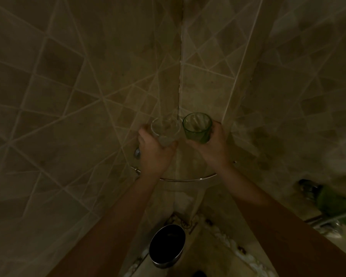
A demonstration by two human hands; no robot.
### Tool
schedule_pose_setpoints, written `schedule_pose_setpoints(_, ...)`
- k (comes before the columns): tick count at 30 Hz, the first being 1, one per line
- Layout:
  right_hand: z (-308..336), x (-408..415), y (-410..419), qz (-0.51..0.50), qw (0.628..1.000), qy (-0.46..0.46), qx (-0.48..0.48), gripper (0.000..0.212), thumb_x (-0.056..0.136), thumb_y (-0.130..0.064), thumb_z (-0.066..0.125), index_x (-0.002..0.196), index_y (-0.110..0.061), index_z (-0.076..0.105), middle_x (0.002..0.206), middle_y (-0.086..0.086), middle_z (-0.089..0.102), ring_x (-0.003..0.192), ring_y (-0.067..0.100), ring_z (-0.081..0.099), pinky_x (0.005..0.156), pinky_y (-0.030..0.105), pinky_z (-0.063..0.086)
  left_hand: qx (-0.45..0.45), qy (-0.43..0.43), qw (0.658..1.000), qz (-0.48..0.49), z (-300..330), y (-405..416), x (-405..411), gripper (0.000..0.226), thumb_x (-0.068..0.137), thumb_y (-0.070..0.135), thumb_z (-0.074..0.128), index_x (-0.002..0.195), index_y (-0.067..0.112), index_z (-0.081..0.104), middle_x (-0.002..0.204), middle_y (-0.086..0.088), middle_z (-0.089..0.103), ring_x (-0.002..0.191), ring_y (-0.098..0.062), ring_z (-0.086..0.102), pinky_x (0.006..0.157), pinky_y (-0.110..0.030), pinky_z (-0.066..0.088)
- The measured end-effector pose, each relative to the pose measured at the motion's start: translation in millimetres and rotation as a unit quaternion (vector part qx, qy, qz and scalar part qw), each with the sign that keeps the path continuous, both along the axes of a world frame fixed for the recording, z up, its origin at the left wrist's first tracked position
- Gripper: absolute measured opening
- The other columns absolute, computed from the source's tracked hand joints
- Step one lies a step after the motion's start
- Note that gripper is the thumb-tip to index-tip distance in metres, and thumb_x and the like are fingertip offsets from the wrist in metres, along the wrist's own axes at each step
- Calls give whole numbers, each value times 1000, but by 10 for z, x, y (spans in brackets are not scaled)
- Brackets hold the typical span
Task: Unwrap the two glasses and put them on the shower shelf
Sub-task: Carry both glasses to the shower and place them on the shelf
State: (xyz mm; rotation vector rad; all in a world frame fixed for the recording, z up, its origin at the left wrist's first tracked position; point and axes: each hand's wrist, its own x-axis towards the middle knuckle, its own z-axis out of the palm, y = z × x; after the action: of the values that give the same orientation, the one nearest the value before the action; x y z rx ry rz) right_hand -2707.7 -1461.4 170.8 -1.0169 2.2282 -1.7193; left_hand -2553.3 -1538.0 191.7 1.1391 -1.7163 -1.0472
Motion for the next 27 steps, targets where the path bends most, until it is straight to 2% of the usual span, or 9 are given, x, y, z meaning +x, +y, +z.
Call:
schedule_pose_setpoints(3,35,2,-4,3,1000,-7,12,87,63,-35,95,134,-12,50,128,2,61,115,16,62,100,38,53,3,-12,1000,-21,24,-36,12,84,72,26,89,137,10,37,138,-8,46,129,-24,48,104,-31,40)
schedule_pose_setpoints(6,53,8,-26,6,1000,-12,21,86,63,-33,95,133,-9,51,127,6,62,115,20,63,99,44,54,6,-20,999,-40,63,-47,-5,88,72,28,89,141,10,36,141,-9,50,131,-24,51,107,-36,43)
schedule_pose_setpoints(8,44,33,-23,3,1000,-14,20,87,62,-36,95,133,-11,50,127,4,62,115,17,63,98,43,54,6,-23,999,-36,88,-39,-19,89,72,29,89,142,11,37,140,-9,52,130,-25,52,108,-40,45)
schedule_pose_setpoints(12,13,49,-33,5,1000,-18,20,94,58,-49,89,134,-13,50,130,4,61,118,18,62,100,43,54,9,-29,999,-14,94,-33,1,85,72,31,89,138,11,41,137,-8,56,126,-23,56,105,-37,46)
schedule_pose_setpoints(17,-14,51,-108,0,999,-4,39,84,63,-38,94,128,-13,48,128,10,61,119,24,61,102,47,52,15,-27,1000,5,85,-26,56,80,70,28,90,133,10,43,132,-8,59,121,-25,60,101,-48,50)
schedule_pose_setpoints(22,-32,13,-123,9,999,-1,54,84,64,-38,94,130,-13,47,130,9,59,121,24,61,102,46,52,25,-29,999,14,99,-19,22,79,68,26,91,129,5,45,131,-11,57,122,-27,59,101,-48,50)
schedule_pose_setpoints(27,-14,29,-104,7,998,-7,55,88,62,-40,93,131,-13,46,130,10,58,120,23,61,102,45,52,5,-69,998,11,119,7,21,80,71,34,88,135,7,47,136,-10,50,127,-28,52,104,-49,46)
